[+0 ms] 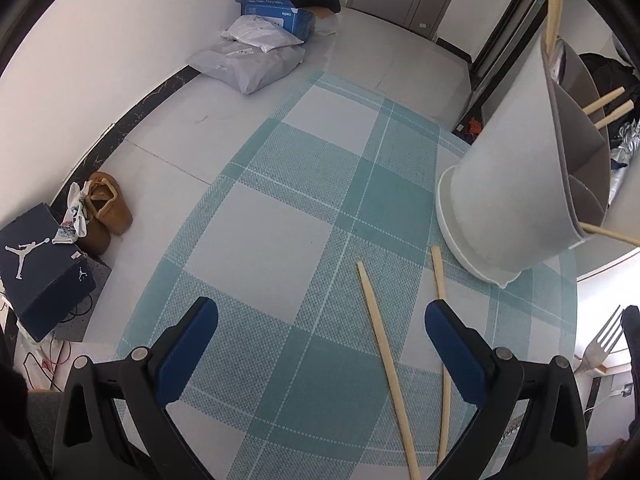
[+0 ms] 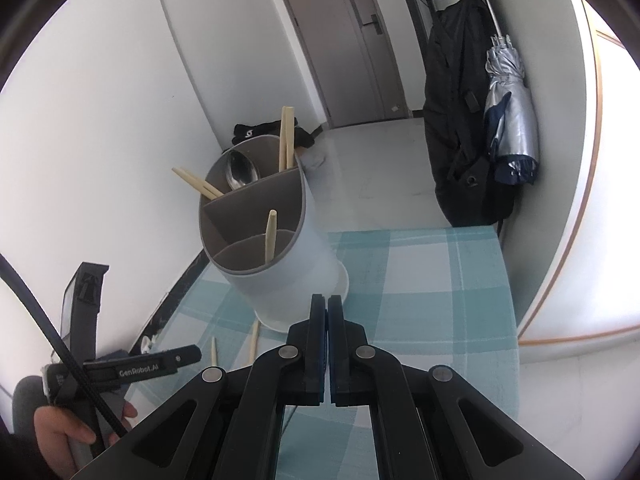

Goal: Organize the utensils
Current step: 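Lift the fork off the cloth with the right gripper, then lower the left gripper onto a loose chopstick and pinch it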

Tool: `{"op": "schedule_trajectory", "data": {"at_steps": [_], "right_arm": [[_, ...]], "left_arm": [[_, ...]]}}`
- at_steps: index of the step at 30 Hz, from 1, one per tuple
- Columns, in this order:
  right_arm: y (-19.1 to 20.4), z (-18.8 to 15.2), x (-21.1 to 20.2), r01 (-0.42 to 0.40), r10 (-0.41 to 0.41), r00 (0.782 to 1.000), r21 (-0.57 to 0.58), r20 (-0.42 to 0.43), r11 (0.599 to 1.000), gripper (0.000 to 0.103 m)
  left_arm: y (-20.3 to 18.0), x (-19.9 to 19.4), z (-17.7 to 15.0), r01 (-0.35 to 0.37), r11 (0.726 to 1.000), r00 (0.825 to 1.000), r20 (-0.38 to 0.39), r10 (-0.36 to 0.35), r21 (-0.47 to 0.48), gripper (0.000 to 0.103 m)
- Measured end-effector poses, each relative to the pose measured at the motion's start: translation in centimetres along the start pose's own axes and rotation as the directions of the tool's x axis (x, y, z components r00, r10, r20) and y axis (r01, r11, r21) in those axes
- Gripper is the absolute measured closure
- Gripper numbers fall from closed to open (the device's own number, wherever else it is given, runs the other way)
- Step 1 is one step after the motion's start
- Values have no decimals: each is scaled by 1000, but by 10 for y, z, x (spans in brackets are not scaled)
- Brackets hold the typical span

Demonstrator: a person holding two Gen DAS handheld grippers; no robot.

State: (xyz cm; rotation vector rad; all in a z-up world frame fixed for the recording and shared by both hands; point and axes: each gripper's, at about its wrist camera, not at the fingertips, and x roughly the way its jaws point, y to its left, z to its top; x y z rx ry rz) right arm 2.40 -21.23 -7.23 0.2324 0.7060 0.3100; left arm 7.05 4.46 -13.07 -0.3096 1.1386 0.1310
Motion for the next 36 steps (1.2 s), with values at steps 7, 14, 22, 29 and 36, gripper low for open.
{"op": "schedule_trajectory", "data": {"at_steps": [7, 14, 22, 29, 36], "right_arm": [[-1, 2, 1, -15, 15, 1000, 6, 0, 1000, 102], [-6, 5, 3, -21, 21, 1000, 16, 0, 1000, 102], [-8, 9, 3, -38, 38, 999, 35, 1, 999, 102], [-6, 10, -1, -34, 34, 999, 23, 17, 999, 102], [-4, 11, -5, -30, 29, 999, 25, 25, 999, 102]], "left_arm": [[-10, 15, 10, -10, 1000, 1000, -29, 11, 15, 15], [-20, 20, 7, -71, 994, 994, -72, 77, 83, 49], [-33, 21, 12, -106, 992, 987, -114, 114, 71, 100], [-36, 20, 12, -101, 994, 993, -54, 103, 38, 102], [-33, -4, 17, -58, 998, 997, 60, 58, 1, 102]]}}
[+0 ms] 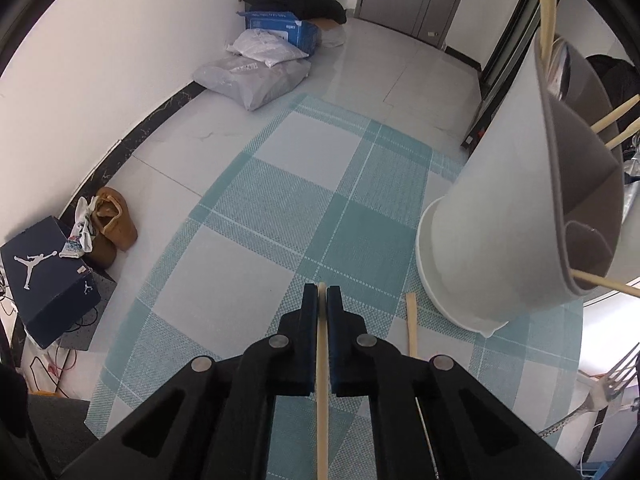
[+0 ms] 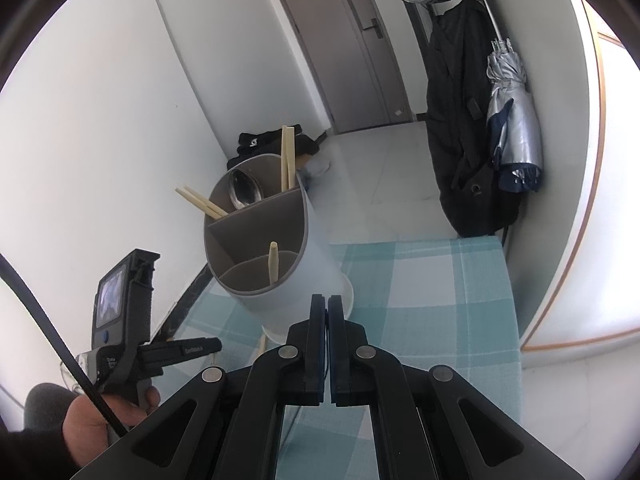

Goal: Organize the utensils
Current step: 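Lower the left gripper onto a loose chopstick and pinch it, then raise the chopstick with the left gripper while the right gripper carries the fork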

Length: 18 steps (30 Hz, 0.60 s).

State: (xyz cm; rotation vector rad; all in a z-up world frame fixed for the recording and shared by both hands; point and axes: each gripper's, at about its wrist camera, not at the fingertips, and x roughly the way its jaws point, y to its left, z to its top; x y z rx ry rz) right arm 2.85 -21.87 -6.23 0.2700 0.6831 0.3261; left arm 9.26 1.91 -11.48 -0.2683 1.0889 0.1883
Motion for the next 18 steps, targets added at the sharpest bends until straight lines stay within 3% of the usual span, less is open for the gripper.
{"op": "schedule_trajectory", "data": {"at_steps": [7, 18], "right_arm": [[10, -3, -8, -8, 9, 1000, -33, 11, 999, 102], [15, -7, -26, 32, -30, 998, -37, 47, 999, 102]], "left_arm": [[3, -26, 3, 45, 999, 995, 94, -44, -11, 102], [0, -71, -9, 100, 991, 967, 225, -118, 90, 102]]}}
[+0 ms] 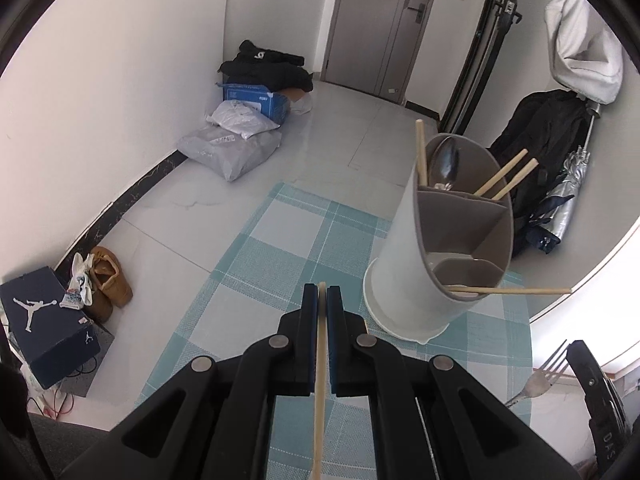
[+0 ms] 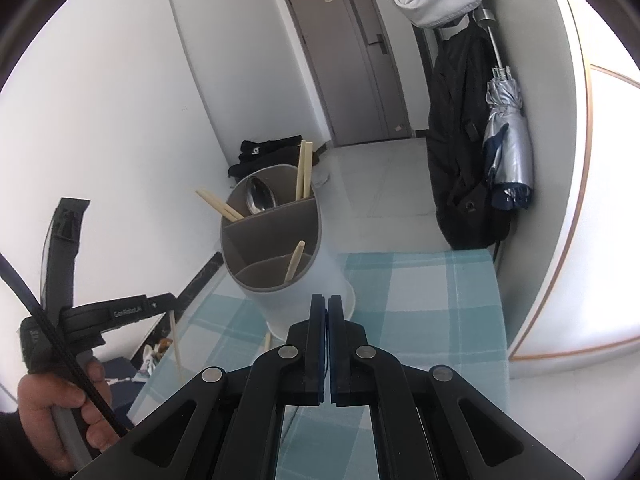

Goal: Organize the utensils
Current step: 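Raise the chopstick with the left gripper while the right gripper carries the fork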

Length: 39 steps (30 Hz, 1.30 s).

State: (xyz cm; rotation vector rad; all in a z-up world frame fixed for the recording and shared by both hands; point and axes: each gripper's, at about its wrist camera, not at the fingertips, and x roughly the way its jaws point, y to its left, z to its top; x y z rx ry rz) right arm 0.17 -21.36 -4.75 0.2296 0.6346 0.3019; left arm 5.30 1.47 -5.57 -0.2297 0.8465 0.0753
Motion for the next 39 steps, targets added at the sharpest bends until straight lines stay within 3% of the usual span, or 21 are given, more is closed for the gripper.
{"op": "schedule_trajectory", "data": {"at_steps": [9, 13, 25, 34, 39], "right_arm": [[9, -9, -16, 47, -46, 999, -21, 19, 999, 102], [12, -13, -22, 63, -63, 998, -27, 23, 998, 102], [21, -11, -35, 151, -149, 987, -26, 55, 988, 102], [25, 1, -48, 151, -148, 985, -29, 94, 988, 102], [31, 7, -58, 140, -135, 984, -37, 120, 989, 102]], "left_arm": [[-13, -42, 2, 83, 991, 990, 107, -93, 101, 102], [-20, -50, -3, 95, 983, 987, 117, -114, 159, 102], [-32, -82, -16, 163, 964, 978, 91, -186, 210, 102], [-42, -104, -10, 213, 946, 963, 109, -245, 246, 102], [-42, -109, -7, 214, 945, 963, 108, -246, 248, 102]]}}
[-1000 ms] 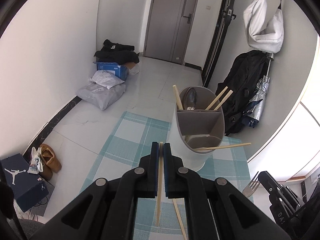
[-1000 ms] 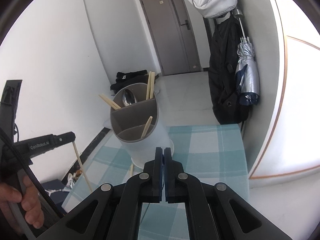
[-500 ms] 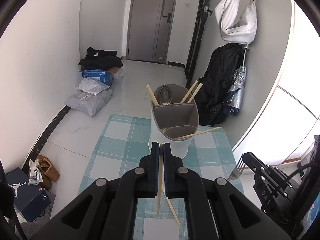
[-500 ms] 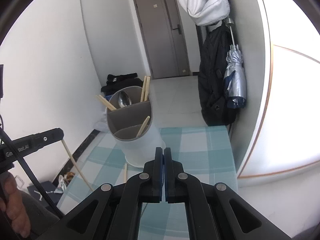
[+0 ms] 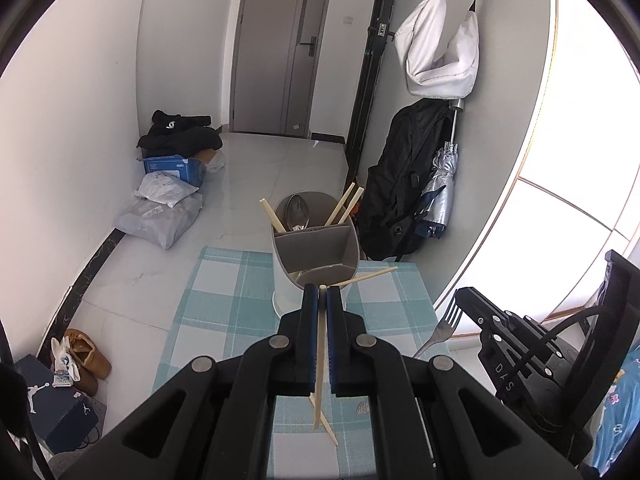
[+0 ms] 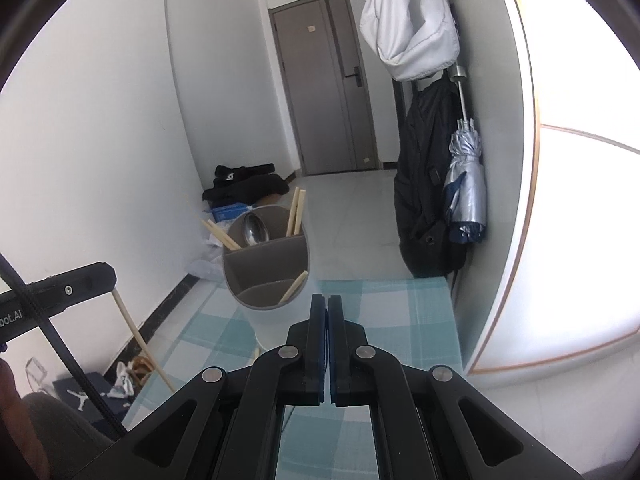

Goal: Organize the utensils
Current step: 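Raise the chopstick with the left gripper while the right gripper carries the fork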

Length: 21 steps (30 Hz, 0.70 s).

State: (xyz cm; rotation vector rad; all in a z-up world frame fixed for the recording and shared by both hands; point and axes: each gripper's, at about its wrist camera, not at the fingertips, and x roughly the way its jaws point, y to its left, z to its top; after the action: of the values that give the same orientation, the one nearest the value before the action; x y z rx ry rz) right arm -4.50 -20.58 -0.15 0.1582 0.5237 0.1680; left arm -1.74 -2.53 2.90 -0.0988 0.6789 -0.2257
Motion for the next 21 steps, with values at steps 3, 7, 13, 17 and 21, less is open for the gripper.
{"op": "schedule_trajectory", "data": {"at_steps": [3, 7, 13, 17, 21], "right_arm": [[3, 6, -5, -14, 14, 1000, -10, 18, 1000, 102], [10, 17, -9, -36, 37, 999, -41, 35, 998, 102], [18, 33, -17, -53, 58, 996, -75, 67, 996, 102], [21, 49, -20, -64, 71, 994, -84, 83, 994, 102], [26, 69, -23, -68, 80, 991, -106, 108, 992, 102]], "left_arm": [[-1, -3, 3, 8, 1000, 1000, -1, -8, -7, 102], [-5, -8, 10, 13, 1000, 1000, 26, -14, 8, 102], [-8, -19, 26, 60, 998, 997, 49, -60, 5, 102], [-10, -20, 41, 77, 997, 995, 58, -77, 7, 102], [-10, -22, 58, 76, 997, 993, 87, -77, 15, 102]]}}
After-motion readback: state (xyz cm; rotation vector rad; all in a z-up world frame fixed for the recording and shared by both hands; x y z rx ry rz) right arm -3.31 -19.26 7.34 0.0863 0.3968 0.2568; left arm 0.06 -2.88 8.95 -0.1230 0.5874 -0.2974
